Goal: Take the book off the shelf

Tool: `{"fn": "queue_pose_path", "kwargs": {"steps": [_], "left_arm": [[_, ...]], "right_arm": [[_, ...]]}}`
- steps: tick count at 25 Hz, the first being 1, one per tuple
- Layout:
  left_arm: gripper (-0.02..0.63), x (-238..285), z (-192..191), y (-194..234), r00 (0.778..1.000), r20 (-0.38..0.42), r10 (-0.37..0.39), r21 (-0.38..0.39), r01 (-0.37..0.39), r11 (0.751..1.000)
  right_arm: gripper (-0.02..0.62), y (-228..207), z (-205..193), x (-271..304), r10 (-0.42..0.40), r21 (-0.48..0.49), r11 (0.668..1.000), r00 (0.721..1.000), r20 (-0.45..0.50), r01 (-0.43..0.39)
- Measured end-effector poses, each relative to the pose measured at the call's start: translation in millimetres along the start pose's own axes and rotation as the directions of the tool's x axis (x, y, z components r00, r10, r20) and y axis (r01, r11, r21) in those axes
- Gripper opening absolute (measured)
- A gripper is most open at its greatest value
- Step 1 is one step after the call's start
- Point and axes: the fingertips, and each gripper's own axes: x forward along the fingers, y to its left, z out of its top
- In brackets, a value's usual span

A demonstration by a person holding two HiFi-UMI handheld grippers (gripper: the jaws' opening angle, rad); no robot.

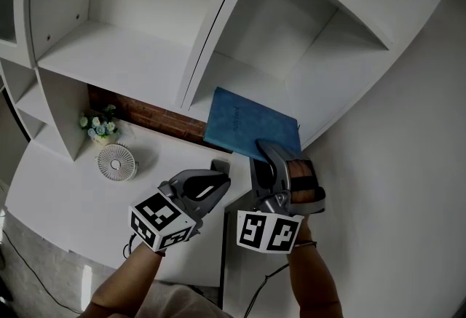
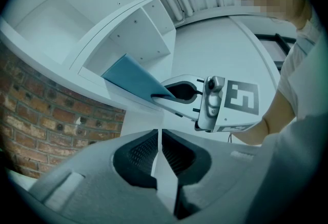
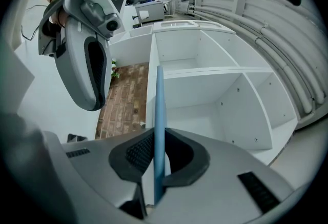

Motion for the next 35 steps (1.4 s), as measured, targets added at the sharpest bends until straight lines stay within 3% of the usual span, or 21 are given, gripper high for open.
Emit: {"fn": "queue_pose_path", "kwargs": {"steps": [35], "left_arm": [[0.011, -13, 0, -9, 1.0, -0.006, 0.003, -0.002, -0.003, 1.0]], "right_arm": [[0.054, 3, 8, -30, -0.025, -0.01, 1.0, 1.0, 0.007, 0.025]]}}
